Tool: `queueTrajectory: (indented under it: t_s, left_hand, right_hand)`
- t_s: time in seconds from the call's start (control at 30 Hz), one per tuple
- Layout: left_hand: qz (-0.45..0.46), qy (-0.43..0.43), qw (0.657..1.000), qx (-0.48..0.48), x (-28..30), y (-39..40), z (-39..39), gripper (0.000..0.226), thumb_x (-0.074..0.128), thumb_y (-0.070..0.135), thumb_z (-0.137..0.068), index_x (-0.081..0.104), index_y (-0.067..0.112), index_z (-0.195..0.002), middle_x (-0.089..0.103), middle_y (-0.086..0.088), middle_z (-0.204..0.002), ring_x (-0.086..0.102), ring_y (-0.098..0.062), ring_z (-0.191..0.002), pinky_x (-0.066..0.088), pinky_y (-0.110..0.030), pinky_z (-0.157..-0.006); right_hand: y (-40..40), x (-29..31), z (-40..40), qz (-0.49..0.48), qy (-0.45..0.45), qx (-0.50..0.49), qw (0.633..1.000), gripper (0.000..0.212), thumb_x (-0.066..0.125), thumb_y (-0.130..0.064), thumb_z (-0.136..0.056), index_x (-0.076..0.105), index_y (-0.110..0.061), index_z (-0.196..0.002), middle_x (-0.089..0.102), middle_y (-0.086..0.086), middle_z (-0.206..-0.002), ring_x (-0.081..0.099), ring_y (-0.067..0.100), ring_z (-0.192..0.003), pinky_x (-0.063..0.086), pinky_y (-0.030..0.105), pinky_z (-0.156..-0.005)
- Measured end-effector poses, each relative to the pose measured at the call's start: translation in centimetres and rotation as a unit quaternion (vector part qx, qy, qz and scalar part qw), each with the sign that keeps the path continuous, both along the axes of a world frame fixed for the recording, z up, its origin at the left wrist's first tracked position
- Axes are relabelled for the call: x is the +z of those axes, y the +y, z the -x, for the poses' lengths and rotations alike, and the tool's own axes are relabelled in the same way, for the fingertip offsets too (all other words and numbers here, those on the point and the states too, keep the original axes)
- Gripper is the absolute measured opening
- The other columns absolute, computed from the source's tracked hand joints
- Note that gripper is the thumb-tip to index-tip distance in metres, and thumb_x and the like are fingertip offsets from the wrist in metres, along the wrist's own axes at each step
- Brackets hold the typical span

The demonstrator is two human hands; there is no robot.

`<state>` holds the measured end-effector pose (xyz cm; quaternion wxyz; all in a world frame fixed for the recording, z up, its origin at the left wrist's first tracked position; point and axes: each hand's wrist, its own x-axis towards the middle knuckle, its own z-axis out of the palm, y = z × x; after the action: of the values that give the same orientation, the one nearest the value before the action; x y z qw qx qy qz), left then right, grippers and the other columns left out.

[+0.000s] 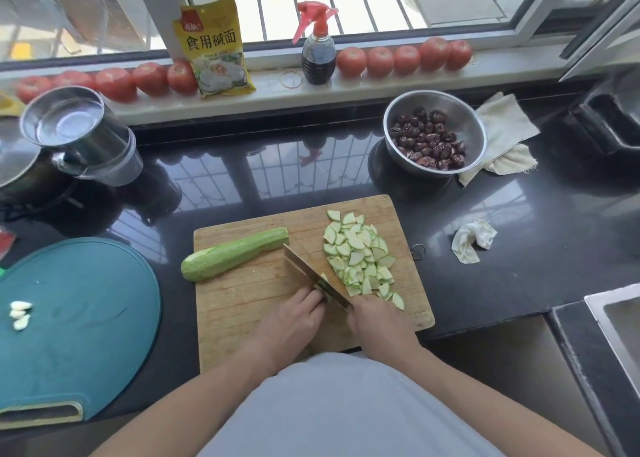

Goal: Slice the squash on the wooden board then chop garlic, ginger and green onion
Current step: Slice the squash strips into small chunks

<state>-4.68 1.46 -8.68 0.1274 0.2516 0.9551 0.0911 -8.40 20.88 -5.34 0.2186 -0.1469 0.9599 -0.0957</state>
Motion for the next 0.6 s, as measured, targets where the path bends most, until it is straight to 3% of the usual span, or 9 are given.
queueTrajectory:
  t_s: [0.13, 0.23, 0.33, 0.43, 0.53, 0.6]
  left_hand:
    - [-0.009, 0.005, 1.000, 0.006, 0.2, 0.0, -0.1, 0.048, 0.052, -0.002, -0.087, 0.057, 0.001, -0.134, 0.057, -0.011, -0.132, 0.056, -0.026, -0.121, 0.056, -0.034, -0.090]
    - [0.000, -0.001, 1.000, 0.006, 0.2, 0.0, -0.1, 0.048, 0.060, -0.002, -0.082, 0.061, -0.001, -0.130, 0.061, -0.014, -0.129, 0.060, -0.028, -0.118, 0.058, -0.035, -0.087]
    - [0.011, -0.015, 1.000, 0.009, 0.0, 0.1, 0.0, 0.050, 0.055, -0.003, -0.085, 0.056, -0.001, -0.136, 0.056, -0.014, -0.134, 0.055, -0.029, -0.122, 0.057, -0.037, -0.090]
    - [0.006, -0.019, 1.000, 0.013, 0.0, 0.0, 0.0, 0.051, 0.052, -0.003, -0.084, 0.056, 0.001, -0.135, 0.055, -0.011, -0.134, 0.055, -0.028, -0.120, 0.058, -0.036, -0.084]
    - [0.003, -0.017, 1.000, 0.012, 0.1, -0.1, 0.0, 0.050, 0.051, -0.001, -0.082, 0.060, 0.003, -0.131, 0.057, -0.009, -0.130, 0.057, -0.026, -0.114, 0.060, -0.036, -0.074]
    - [0.005, -0.017, 1.000, 0.008, 0.0, -0.1, 0.0, 0.050, 0.047, 0.000, -0.085, 0.057, 0.003, -0.134, 0.055, -0.009, -0.133, 0.055, -0.026, -0.117, 0.059, -0.036, -0.078]
  right_hand:
    - [1.7, 0.9, -0.9, 0.057, 0.012, 0.000, 0.998, 0.014, 0.046, -0.026, -0.094, 0.056, -0.017, -0.089, 0.058, -0.003, -0.084, 0.057, 0.023, -0.075, 0.047, 0.038, -0.063]
    - [3.0, 1.5, -1.6, 0.034, 0.017, 0.018, 0.999, 0.019, 0.043, -0.026, -0.093, 0.058, -0.014, -0.089, 0.056, -0.001, -0.083, 0.055, 0.024, -0.075, 0.047, 0.040, -0.063]
    - [3.2, 1.8, -1.9, 0.005, 0.007, 0.030, 1.000, 0.019, 0.040, -0.027, -0.094, 0.053, -0.015, -0.087, 0.058, 0.002, -0.084, 0.056, 0.028, -0.076, 0.049, 0.044, -0.063]
    - [3.0, 1.9, -2.1, -0.033, 0.020, 0.040, 0.998, 0.022, 0.041, -0.027, -0.094, 0.041, -0.017, -0.075, 0.054, 0.003, -0.076, 0.054, 0.030, -0.068, 0.037, 0.040, -0.053]
    - [2.8, 1.9, -2.0, -0.049, 0.041, 0.063, 0.996, 0.028, 0.057, -0.018, -0.084, 0.036, -0.018, -0.065, 0.041, -0.001, -0.060, 0.037, 0.024, -0.049, 0.017, 0.032, -0.042]
    - [2.6, 1.4, -1.8, -0.070, 0.044, 0.077, 0.994, 0.029, 0.061, -0.015, -0.080, 0.036, -0.018, -0.064, 0.042, -0.002, -0.057, 0.037, 0.023, -0.046, 0.016, 0.030, -0.042]
